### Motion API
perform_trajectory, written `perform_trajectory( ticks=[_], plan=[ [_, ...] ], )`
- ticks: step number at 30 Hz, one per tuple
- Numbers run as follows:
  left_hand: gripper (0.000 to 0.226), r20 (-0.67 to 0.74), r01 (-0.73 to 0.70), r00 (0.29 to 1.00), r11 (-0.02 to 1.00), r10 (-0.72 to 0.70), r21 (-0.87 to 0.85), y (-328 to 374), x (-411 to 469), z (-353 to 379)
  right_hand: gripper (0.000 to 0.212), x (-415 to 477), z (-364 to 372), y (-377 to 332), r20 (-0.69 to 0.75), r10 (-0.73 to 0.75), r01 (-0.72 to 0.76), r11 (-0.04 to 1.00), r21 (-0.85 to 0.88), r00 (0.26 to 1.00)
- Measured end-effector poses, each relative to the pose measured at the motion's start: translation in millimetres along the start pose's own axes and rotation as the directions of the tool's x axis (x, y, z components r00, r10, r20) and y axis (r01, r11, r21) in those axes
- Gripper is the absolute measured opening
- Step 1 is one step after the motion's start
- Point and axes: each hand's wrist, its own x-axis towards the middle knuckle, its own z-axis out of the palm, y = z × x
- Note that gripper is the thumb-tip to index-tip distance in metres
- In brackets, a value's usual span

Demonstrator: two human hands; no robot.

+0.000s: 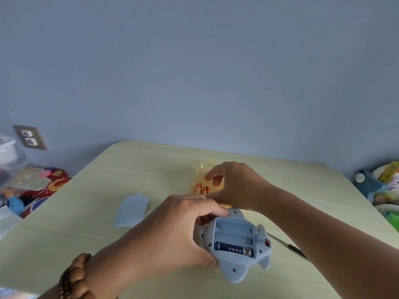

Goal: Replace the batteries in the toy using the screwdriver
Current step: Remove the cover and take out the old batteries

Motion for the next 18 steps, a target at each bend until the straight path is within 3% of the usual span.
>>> perform_trajectory(
  ticks=[2, 5, 8, 10, 12, 15, 18],
  plan=[
    [0.072, -0.002, 0.003, 1.0, 1.0, -0.003, -0.002, 2, -2, -1, 0.059, -6, -4, 1, -0.065, -0.002, 0.005, 0.999, 0.052, 0.998],
    [0.069, -0.006, 0.002, 1.0, 1.0, -0.002, 0.004, 2, -3, -2, 0.058, -39, -20, 3, -0.232, 0.03, 0.036, 0.96, 0.277, 0.972],
    [0.066, -0.005, -0.001, 1.0, 1.0, 0.001, 0.017, 2, -2, -1, 0.073, -93, -26, 4, -0.067, -0.027, 0.052, 0.916, 0.397, 0.997],
    [0.067, -0.018, -0.009, 1.0, 0.999, 0.01, 0.03, 1, -2, 0, 0.086, -122, -13, 6, 0.042, -0.046, 0.032, 0.961, 0.276, 0.998],
    [0.071, -0.029, -0.008, 1.0, 0.999, 0.009, 0.053, 1, -2, 0, 0.09, -136, 4, 11, 0.0, -0.061, 0.059, 0.967, 0.25, 0.998],
    [0.073, -0.023, 0.007, 1.0, 0.997, -0.005, 0.075, 6, -2, 1, 0.083, -140, 20, 26, -0.162, -0.07, 0.134, 0.894, 0.428, 0.984],
    [0.071, 0.056, -0.004, 0.998, 0.994, -0.003, 0.111, 16, -4, -3, 0.085, -141, 26, 32, -0.193, -0.068, 0.161, 0.838, 0.521, 0.979]
  ],
)
